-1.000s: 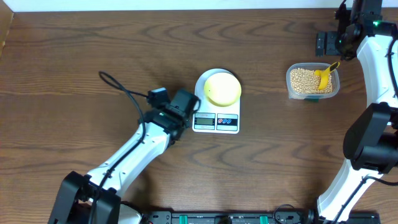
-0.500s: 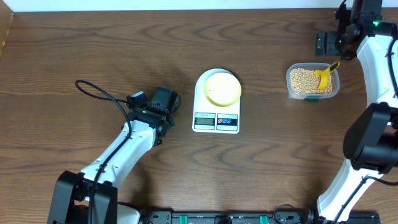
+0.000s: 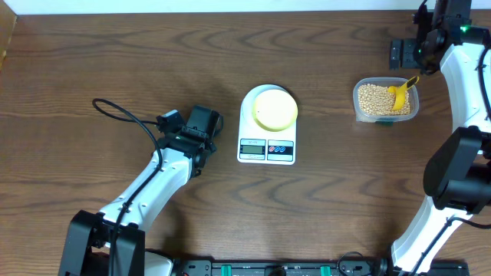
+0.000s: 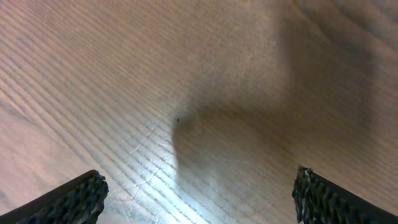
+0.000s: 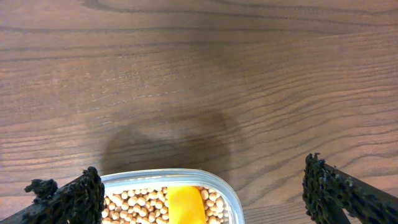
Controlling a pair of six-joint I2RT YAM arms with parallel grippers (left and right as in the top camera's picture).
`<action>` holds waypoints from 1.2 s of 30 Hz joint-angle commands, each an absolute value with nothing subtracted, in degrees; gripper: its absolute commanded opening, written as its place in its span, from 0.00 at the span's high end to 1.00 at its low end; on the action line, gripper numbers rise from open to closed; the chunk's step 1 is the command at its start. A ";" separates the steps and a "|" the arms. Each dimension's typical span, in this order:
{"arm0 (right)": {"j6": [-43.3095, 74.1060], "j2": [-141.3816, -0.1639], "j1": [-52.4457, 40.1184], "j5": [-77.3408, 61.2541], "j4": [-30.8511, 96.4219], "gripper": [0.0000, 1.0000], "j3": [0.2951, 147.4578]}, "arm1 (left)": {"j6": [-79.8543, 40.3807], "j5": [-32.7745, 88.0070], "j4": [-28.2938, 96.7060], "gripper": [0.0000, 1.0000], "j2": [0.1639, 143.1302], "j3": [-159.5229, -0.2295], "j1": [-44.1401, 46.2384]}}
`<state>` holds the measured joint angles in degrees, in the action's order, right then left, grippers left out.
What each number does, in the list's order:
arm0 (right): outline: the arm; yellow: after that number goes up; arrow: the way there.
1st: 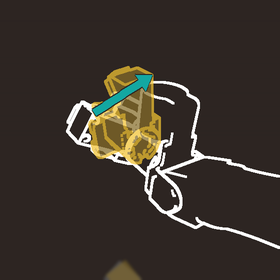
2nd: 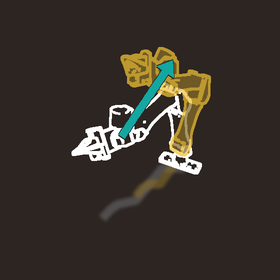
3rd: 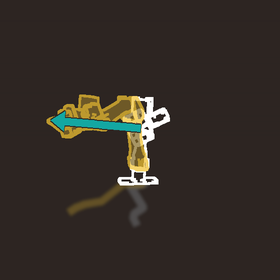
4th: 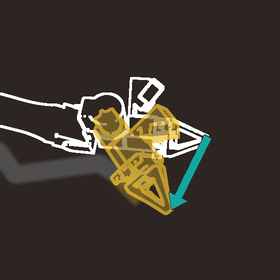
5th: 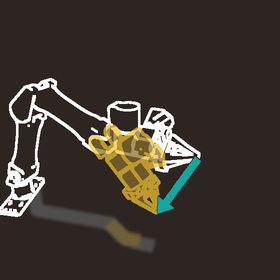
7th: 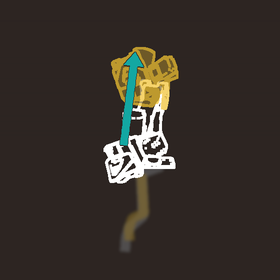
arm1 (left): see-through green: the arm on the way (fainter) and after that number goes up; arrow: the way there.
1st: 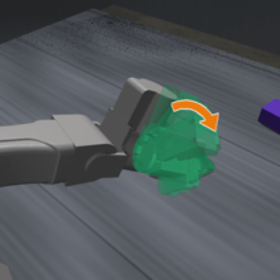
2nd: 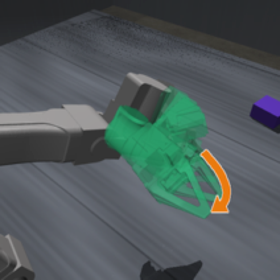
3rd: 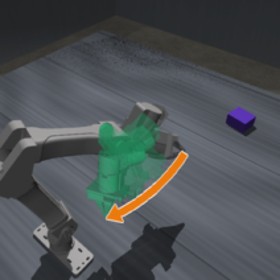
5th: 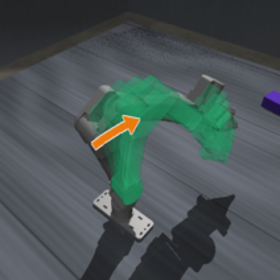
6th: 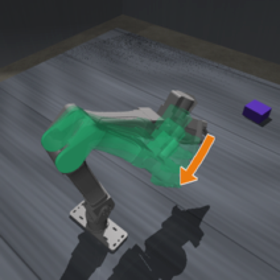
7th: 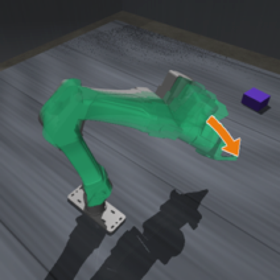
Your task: Scoop item into bowl and weigh 50g on scale
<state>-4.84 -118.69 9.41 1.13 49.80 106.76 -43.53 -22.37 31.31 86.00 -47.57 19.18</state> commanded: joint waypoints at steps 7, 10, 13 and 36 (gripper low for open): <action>-4.78 -119.17 9.13 1.52 49.69 0.01 107.50 | -44.05 -22.52 30.04 0.02 86.17 -47.09 18.87; -4.78 -119.17 9.13 1.52 49.71 0.01 107.50 | -44.05 -22.52 30.11 0.02 86.17 -47.09 18.87; -4.78 -119.17 9.13 1.52 49.71 0.01 107.50 | -44.01 -23.46 30.04 0.03 86.17 -47.09 18.87; -4.78 -119.17 9.15 1.52 49.69 0.01 107.50 | -46.61 11.09 17.52 0.22 83.90 -58.00 19.38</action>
<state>-4.84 -118.69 9.41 1.10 49.82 106.76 -42.39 3.60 19.18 83.66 -57.32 19.18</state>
